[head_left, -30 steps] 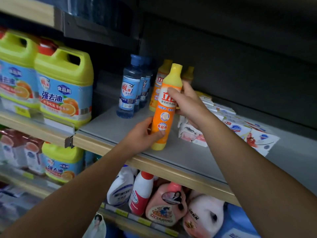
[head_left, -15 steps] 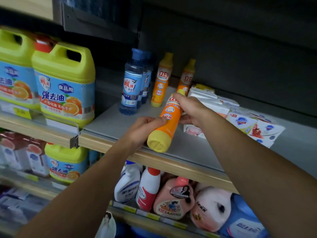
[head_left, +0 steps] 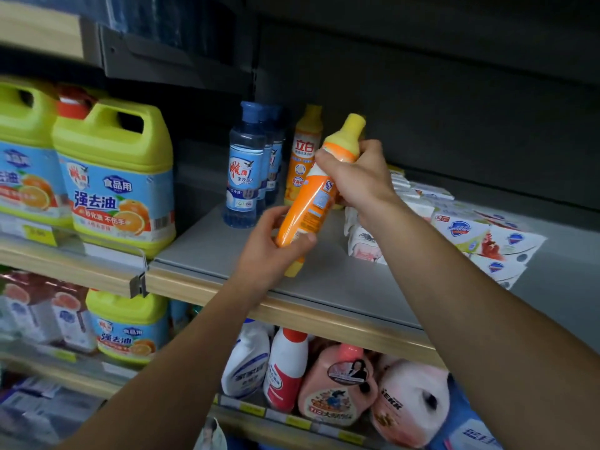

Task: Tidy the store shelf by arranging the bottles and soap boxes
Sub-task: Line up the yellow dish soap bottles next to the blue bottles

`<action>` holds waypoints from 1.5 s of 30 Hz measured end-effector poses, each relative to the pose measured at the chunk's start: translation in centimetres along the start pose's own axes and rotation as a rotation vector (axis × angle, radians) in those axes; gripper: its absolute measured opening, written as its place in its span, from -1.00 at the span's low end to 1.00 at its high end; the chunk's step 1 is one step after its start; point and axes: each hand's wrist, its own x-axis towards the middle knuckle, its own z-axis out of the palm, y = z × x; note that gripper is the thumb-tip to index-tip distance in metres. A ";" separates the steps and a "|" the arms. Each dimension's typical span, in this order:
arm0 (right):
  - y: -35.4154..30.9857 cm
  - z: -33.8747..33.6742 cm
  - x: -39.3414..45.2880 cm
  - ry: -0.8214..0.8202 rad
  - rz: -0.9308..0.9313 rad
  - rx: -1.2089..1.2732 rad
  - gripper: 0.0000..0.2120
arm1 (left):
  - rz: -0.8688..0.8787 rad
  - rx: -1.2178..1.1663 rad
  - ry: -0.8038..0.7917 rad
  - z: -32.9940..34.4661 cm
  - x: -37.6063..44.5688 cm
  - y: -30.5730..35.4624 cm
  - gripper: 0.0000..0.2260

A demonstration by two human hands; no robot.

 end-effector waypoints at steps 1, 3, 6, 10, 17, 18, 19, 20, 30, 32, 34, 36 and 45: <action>0.3 0.2 -0.1 0.018 -0.036 -0.024 -0.49 | 0.037 0.058 0.032 0.0 -0.1 -0.1 -0.41; 1.1 0.7 -0.4 -0.021 -0.032 0.027 -0.51 | 0.053 0.032 0.034 -0.2 -0.1 -0.3 -0.50; 2.4 0.8 -0.3 -0.219 0.155 0.445 -0.65 | -0.101 -0.306 -0.042 -0.3 0.0 0.3 -0.62; 3.9 0.3 0.0 -0.431 0.246 0.703 -0.66 | -0.316 -0.583 -0.238 -0.8 0.2 1.0 -0.56; 3.4 0.5 0.2 -0.239 0.138 0.430 -0.43 | -0.340 -0.524 -0.252 -0.4 0.6 0.7 -0.49; 3.1 0.7 0.1 -0.168 0.108 0.337 -0.38 | -0.286 -0.469 -0.188 -0.2 0.5 0.5 -0.49; 3.0 0.8 0.1 -0.105 0.068 0.246 -0.34 | -0.210 -0.388 -0.135 0.0 0.4 0.4 -0.51; 2.9 0.9 0.1 -0.059 0.017 0.159 -0.31 | -0.128 -0.276 -0.103 0.1 0.2 0.1 -0.51; 3.3 0.6 0.2 -0.406 0.211 0.340 -0.54 | -0.376 -0.610 -0.284 -1.1 -0.2 1.3 -0.56; 3.5 1.1 0.2 -0.355 0.225 0.289 -0.54 | -0.408 -0.608 -0.331 -1.1 -0.1 1.5 -0.53; 3.4 1.4 0.3 -0.322 0.271 0.254 -0.57 | -0.441 -0.604 -0.356 -1.1 0.0 1.6 -0.49; 3.3 1.3 0.3 -0.315 0.300 0.252 -0.60 | -0.463 -0.609 -0.361 -1.0 0.1 1.4 -0.48; 2.7 0.7 -1.0 -0.099 -0.194 0.109 -0.29 | -0.332 -0.539 -0.172 -0.2 0.6 0.4 -0.55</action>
